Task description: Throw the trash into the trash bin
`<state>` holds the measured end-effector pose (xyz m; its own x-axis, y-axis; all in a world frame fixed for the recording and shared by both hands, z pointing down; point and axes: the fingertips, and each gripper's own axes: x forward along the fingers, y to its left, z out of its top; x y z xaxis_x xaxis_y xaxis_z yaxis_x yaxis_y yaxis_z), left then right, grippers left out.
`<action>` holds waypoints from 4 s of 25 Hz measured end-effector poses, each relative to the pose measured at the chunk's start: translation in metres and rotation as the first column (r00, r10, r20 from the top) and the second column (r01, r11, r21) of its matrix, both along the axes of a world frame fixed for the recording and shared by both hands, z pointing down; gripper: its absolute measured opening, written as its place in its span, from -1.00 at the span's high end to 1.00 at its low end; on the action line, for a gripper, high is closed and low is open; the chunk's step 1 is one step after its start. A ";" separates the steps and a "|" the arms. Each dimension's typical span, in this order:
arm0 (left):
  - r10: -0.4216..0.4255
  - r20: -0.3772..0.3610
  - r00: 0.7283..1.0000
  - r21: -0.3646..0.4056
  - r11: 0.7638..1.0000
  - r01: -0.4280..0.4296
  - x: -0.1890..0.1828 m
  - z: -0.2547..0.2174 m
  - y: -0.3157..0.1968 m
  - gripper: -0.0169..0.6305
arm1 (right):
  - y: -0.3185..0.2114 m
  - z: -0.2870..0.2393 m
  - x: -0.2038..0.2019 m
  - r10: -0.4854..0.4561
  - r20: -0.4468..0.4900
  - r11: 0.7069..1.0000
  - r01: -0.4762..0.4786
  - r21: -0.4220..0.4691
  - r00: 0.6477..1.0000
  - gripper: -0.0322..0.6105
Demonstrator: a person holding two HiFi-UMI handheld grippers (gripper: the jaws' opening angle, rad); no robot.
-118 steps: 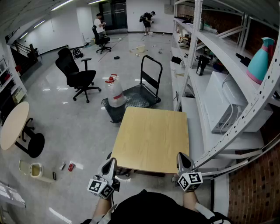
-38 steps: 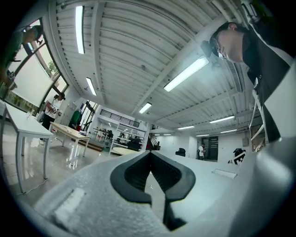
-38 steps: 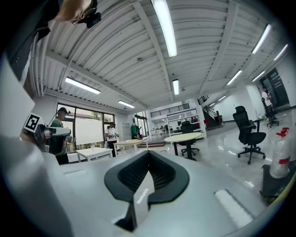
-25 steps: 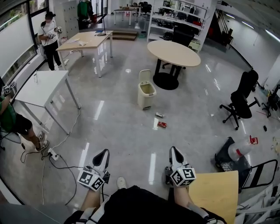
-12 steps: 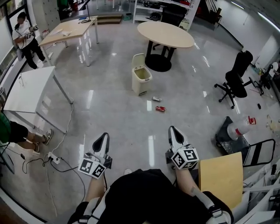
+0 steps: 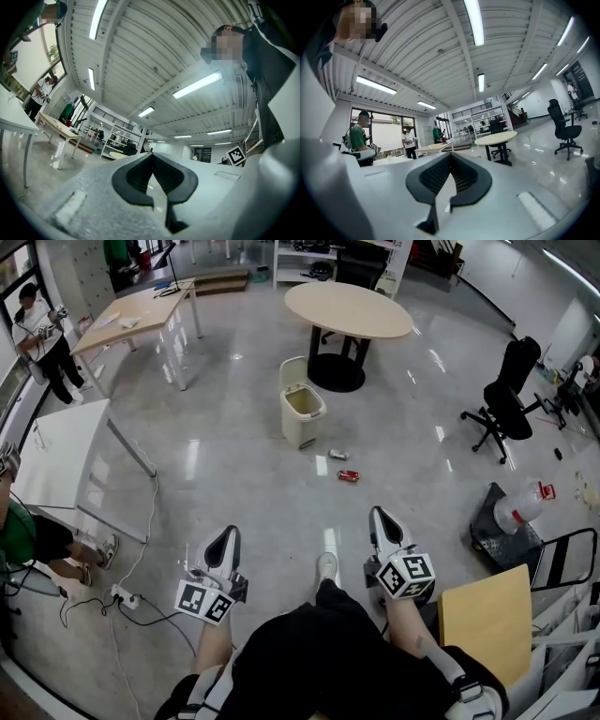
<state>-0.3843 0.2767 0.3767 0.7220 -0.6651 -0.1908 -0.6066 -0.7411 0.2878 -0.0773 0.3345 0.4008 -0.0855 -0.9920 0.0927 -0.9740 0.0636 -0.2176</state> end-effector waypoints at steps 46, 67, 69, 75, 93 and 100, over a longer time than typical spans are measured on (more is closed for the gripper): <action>0.154 -0.052 0.987 -0.009 0.988 -0.155 0.249 0.017 -0.443 0.95 | -0.377 -0.009 0.211 0.046 -0.016 0.993 -0.044 0.106 0.999 0.89; 0.371 0.061 0.927 -0.111 0.925 -0.363 0.319 0.076 -0.530 0.95 | -0.466 0.044 0.224 0.156 0.010 0.987 -0.156 -0.029 0.988 0.89; 0.378 0.066 0.923 -0.113 0.922 -0.370 0.338 0.077 -0.533 0.95 | -0.465 0.050 0.238 0.158 0.006 0.987 -0.158 -0.041 0.987 0.89; 0.364 0.126 0.923 -0.052 0.931 -0.361 0.401 0.071 -0.545 0.94 | -0.500 0.051 0.291 0.114 -0.015 0.993 -0.114 -0.041 0.993 0.89; 0.478 0.189 0.858 -0.136 0.878 -0.459 0.492 0.210 -0.572 0.95 | -0.578 0.210 0.329 -0.037 -0.031 0.988 0.032 -0.153 0.999 0.89; 0.502 0.195 0.843 -0.143 0.864 -0.482 0.486 0.298 -0.569 0.95 | -0.575 0.313 0.330 -0.044 -0.088 0.985 0.028 -0.171 0.995 0.89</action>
<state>0.1017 -0.2919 0.6747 0.9747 -0.2175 0.0507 -0.2231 -0.9375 0.2672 0.2526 -0.2401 0.7137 -0.1046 -0.9576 0.2686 -0.9879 0.0689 -0.1392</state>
